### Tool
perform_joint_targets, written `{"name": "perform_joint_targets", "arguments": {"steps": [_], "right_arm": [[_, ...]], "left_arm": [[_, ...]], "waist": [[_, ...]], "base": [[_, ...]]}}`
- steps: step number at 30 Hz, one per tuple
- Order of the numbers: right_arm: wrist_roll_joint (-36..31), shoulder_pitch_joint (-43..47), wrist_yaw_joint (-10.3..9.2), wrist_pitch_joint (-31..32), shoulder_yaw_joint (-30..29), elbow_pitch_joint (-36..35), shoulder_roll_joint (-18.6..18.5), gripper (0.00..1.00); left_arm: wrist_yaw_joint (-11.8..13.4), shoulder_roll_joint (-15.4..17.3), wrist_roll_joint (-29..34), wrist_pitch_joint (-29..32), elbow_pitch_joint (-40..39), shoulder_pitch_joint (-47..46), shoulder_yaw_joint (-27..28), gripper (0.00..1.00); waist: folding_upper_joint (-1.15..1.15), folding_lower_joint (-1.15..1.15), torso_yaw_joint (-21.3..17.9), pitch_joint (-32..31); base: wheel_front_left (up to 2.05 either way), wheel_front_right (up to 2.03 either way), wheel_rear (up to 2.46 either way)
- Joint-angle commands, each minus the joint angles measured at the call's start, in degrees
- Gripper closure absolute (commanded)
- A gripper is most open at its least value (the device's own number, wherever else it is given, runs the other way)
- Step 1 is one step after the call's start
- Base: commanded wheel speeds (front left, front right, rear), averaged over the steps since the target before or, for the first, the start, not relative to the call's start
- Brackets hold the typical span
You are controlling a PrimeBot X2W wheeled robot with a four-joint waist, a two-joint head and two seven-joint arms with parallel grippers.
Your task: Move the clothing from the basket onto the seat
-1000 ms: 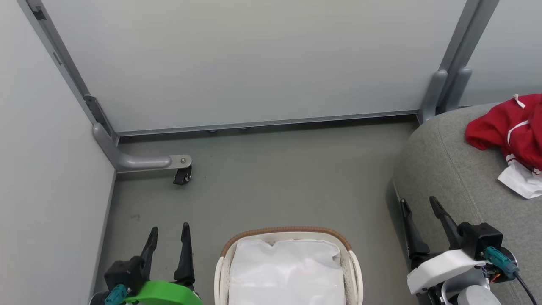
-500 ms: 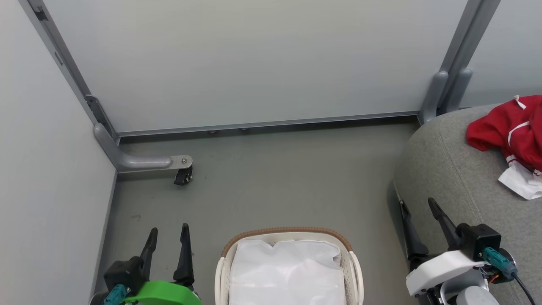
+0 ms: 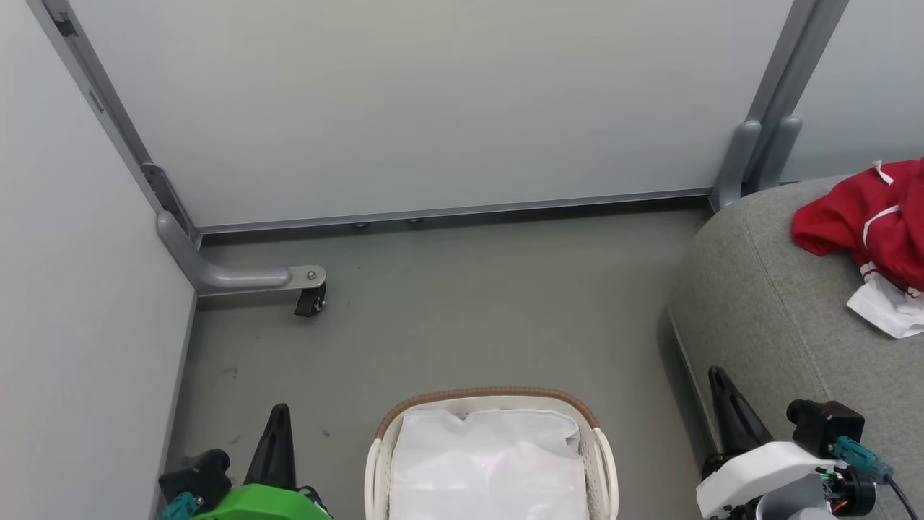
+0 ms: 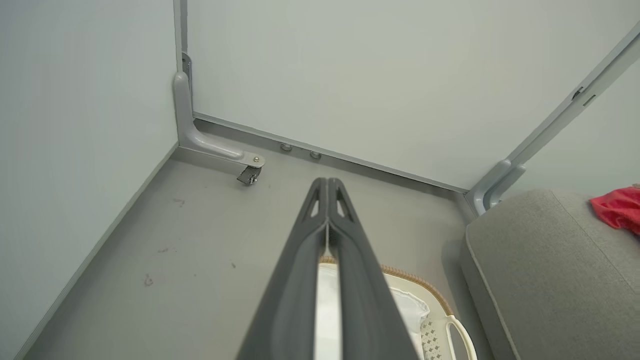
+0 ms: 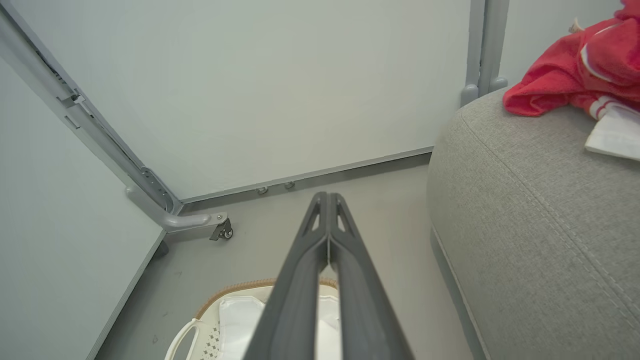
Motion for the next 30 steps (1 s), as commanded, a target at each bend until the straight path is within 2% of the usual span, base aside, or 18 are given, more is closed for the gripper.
{"name": "perform_joint_targets", "arguments": {"steps": [1,30], "right_arm": [[2.7,-1.0,-0.01,0.7,-0.4,-1.1,-0.2,1.00],[27.8,-2.2,-0.02,7.4,-2.9,-2.7,-0.5,1.00]], "left_arm": [[-0.3,0.1,-2.4,0.5,-1.1,-1.0,0.8,1.00],[-1.9,0.3,-24.9,7.3,-3.3,-3.2,6.0,1.00]], "waist": [[0.00,0.00,-0.1,0.0],[0.00,0.00,-1.2,0.2]], "base": [[0.00,0.00,0.00],[0.00,0.00,0.00]]}}
